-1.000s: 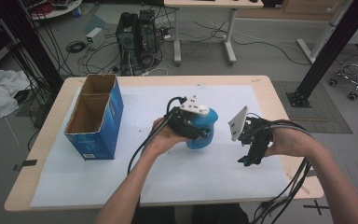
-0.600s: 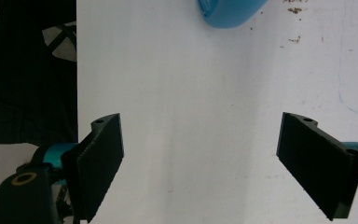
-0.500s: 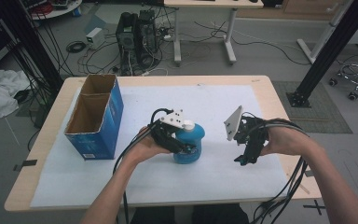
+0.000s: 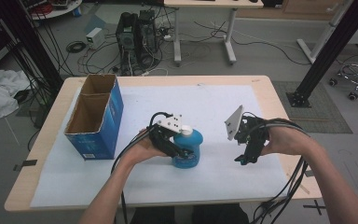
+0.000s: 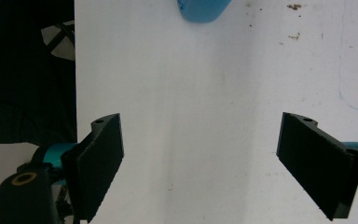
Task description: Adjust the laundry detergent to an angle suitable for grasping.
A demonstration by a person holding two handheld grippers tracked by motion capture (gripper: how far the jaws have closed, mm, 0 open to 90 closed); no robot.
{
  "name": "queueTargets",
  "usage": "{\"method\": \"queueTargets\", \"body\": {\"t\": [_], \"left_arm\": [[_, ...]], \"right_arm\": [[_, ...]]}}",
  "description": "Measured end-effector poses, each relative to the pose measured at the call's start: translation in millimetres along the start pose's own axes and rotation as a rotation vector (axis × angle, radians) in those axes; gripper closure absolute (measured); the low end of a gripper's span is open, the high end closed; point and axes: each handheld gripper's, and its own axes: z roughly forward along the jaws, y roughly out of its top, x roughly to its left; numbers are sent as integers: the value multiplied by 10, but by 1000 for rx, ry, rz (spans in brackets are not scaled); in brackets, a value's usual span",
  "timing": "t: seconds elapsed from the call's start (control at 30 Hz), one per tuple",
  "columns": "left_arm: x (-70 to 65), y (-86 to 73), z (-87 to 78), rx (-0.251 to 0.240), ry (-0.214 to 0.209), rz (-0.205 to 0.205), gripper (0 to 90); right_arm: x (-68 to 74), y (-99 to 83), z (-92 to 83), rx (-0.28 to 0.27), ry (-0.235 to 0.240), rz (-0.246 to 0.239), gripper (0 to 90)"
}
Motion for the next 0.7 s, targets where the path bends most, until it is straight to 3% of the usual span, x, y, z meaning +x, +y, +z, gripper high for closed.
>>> {"method": "queueTargets", "body": {"t": [0.03,0.07,0.1,0.13,0.3,0.4,0.47,0.5,0.53,0.63,0.7], "left_arm": [[25,-3,-22,22,-1,27,441],[7,-17,-5,-10,0,-5,440],[13,-20,-15,-6,-4,0,439],[29,-20,-27,14,-4,30,438],[10,-22,-19,9,0,32,434],[3,-18,-17,8,2,26,432],[-11,-21,-2,-12,5,4,430],[4,-17,-17,10,2,27,429],[-9,-20,-4,-9,4,8,428],[-10,-20,-4,-8,6,7,427],[-10,-16,-8,-2,4,5,426]], "right_arm": [[-12,-8,-4,4,1,-21,138],[-17,-13,-7,8,-2,-28,138],[-2,-11,-3,1,-1,-2,138],[6,-11,2,-5,-6,6,138],[16,-10,3,-9,-8,5,138],[18,-12,9,-15,-12,5,138],[-10,-13,-5,7,-3,-30,138],[-13,-13,-2,7,-3,-32,138],[-6,-8,4,5,-4,-20,138],[7,0,14,-2,-3,5,138],[-20,1,5,14,4,-28,138]]}}
